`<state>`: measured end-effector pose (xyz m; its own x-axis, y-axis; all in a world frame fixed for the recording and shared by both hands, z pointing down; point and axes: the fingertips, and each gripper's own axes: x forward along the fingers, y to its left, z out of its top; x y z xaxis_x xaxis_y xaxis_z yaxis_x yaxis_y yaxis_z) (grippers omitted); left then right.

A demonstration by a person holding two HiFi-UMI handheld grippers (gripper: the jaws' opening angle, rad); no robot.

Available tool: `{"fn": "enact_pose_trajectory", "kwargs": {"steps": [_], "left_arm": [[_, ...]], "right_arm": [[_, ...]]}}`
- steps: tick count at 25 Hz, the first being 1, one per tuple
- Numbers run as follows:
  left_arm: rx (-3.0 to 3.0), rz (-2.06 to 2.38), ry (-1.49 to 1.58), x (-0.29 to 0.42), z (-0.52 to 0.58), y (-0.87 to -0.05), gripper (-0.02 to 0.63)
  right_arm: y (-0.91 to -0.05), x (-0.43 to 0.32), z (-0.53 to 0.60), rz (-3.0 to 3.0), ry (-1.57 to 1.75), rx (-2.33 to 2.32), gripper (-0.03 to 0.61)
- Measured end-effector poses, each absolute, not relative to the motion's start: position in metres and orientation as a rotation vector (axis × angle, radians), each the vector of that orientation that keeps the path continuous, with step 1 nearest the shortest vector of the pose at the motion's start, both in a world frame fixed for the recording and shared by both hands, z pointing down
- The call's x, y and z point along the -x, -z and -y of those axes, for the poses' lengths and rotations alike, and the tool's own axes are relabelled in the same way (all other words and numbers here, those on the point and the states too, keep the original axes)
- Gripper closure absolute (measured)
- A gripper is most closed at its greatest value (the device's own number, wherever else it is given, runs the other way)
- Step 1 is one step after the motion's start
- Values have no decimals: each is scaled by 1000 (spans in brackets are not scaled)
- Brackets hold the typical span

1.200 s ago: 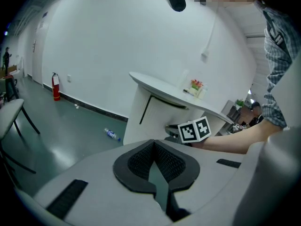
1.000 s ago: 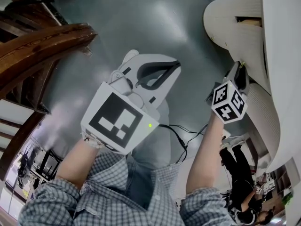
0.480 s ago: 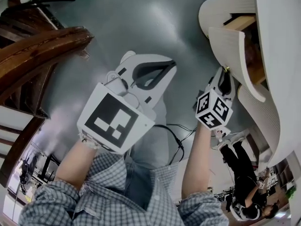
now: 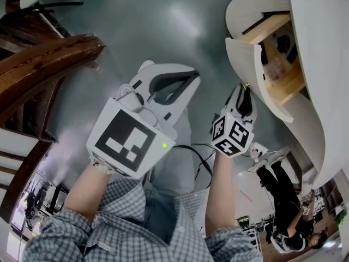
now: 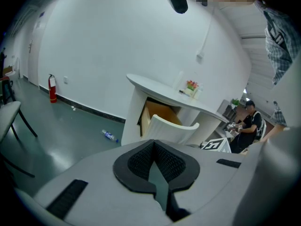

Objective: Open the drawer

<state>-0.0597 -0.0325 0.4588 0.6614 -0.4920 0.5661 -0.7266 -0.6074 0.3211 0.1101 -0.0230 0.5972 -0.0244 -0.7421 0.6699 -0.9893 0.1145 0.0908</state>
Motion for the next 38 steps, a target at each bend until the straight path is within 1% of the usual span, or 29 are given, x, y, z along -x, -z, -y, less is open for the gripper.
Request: {"fn": "enact_pose_trajectory", "kwargs": {"steps": [6,25,35,38], "left_arm": [[-2349,936,-580,60,18,-464,611],[-2367,912,-591,54,28,-453,611],[-2374,896,-635,41,47,-437,611],[-2382,877,-656,32,55,-430,611]], "right_arm": [[-605,-103,-5,1813,-575,-1666,492],[-603,-87,-32,1778,-653,-1665,491],[-606,-97,-20,1796,-863,-1612,486],[-599,-103,-17,1777,-879,-1626,486]]}}
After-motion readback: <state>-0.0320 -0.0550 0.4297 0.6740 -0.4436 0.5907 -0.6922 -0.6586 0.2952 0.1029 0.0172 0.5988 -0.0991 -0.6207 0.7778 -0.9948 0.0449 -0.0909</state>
